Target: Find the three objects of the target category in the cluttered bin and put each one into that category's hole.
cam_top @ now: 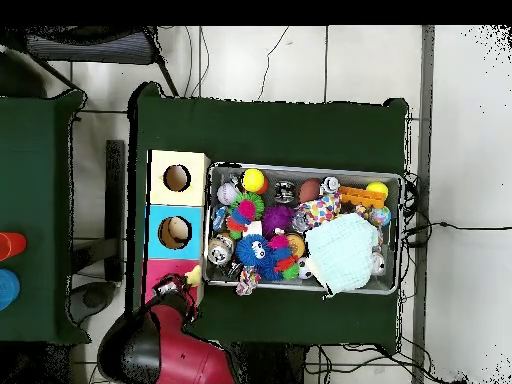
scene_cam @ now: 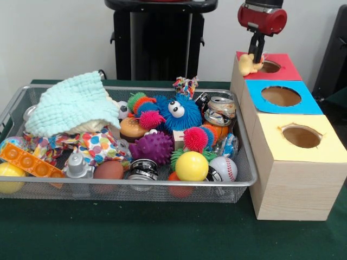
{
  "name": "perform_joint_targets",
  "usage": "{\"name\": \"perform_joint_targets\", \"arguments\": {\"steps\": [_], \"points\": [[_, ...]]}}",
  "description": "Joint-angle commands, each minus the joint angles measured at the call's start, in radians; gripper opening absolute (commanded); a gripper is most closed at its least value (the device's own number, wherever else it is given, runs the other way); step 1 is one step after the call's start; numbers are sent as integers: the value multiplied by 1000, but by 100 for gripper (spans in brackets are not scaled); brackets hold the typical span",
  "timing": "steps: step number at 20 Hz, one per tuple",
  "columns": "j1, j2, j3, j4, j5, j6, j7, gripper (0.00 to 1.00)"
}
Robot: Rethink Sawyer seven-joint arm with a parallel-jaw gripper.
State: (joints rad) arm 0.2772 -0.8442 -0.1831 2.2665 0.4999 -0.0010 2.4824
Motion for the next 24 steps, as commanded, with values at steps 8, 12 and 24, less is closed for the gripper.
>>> {"name": "perform_joint_targets", "arguments": {"steps": [8, 12, 24], "points": [[154, 207, -148, -247, -72, 344, 49, 0], [125, 162, -141, -251, -113, 392, 10, 0], [151, 94, -250, -293, -230, 524, 49, 0]]}}
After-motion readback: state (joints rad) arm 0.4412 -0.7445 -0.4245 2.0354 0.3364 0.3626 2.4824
